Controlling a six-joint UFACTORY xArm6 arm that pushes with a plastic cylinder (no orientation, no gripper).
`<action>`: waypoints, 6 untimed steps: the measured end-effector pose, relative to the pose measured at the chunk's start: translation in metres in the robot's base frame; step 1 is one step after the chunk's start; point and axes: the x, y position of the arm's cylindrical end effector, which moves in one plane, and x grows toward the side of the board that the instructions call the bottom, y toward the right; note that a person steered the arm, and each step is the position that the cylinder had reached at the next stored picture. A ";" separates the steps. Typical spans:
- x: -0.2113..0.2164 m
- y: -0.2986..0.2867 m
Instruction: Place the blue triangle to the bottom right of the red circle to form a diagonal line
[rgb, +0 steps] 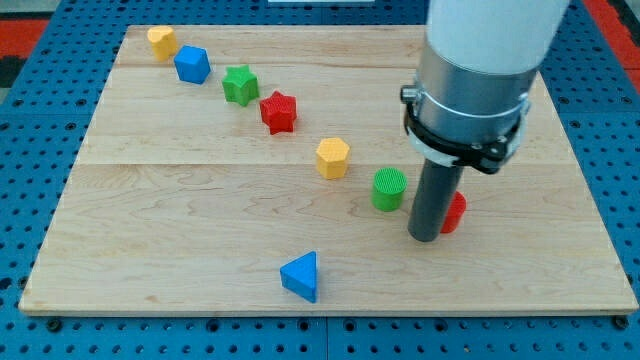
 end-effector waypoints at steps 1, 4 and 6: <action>0.049 0.000; 0.076 -0.072; -0.014 -0.104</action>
